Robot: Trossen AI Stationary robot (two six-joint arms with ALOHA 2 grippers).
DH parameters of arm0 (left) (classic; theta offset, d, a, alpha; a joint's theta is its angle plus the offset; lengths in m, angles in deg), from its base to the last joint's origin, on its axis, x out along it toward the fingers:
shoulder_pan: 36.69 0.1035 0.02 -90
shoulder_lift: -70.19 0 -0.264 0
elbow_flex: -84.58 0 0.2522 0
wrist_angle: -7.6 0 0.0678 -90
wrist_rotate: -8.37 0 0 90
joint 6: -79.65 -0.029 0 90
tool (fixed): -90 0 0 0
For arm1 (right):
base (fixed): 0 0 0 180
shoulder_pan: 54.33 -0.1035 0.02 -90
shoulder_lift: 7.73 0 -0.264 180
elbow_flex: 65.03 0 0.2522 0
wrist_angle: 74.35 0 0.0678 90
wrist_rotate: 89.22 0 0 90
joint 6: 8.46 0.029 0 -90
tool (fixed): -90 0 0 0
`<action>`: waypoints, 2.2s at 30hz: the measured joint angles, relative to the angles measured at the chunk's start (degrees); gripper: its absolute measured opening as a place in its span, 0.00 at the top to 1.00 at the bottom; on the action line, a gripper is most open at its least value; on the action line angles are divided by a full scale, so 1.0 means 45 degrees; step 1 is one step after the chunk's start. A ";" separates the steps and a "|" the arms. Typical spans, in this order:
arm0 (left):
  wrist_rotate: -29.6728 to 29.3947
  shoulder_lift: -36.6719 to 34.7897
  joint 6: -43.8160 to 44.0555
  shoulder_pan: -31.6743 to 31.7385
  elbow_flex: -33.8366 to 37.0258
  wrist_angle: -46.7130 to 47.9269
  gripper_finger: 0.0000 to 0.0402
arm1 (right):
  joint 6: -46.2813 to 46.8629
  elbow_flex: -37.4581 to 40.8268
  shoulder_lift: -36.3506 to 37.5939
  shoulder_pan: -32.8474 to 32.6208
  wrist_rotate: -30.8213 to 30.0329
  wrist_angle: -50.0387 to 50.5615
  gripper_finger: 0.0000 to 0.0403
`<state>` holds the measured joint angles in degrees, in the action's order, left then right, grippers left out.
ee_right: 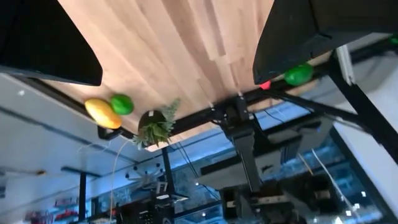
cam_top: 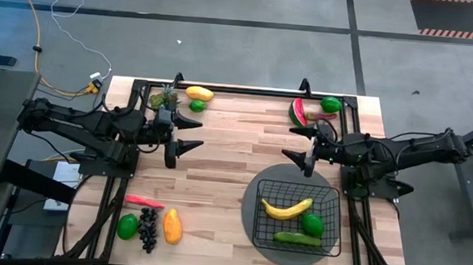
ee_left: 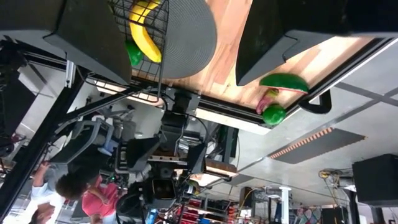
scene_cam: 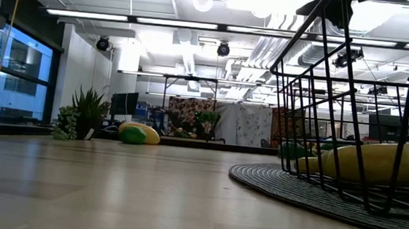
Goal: Build produce basket
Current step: Put the yellow mango into the black basket
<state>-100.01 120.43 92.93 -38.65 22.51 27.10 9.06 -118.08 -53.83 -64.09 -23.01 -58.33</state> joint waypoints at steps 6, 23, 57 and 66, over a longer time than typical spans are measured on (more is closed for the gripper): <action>-0.0014 0.0000 0.0004 -0.0162 0.0000 -0.0005 0.31 | -0.1092 0.0000 -0.0015 0.0005 0.0000 0.0015 0.01; -0.0106 0.0000 -0.0493 -0.0348 0.0000 0.0002 0.31 | -0.1281 0.0000 -0.0015 0.0005 -0.0017 0.0147 0.01; -0.0388 0.0157 0.0675 -0.0528 -0.1181 0.1257 0.19 | -0.1575 0.0000 -0.0015 0.0005 -0.0369 0.0398 0.01; 0.0050 0.0422 0.0626 -0.1017 -0.1253 0.1439 0.11 | -0.1573 0.0000 -0.0015 0.0005 -0.0379 0.0399 0.01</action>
<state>-99.78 122.33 95.75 -43.23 16.87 33.57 1.98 -118.08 -53.90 -64.07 -24.71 -56.54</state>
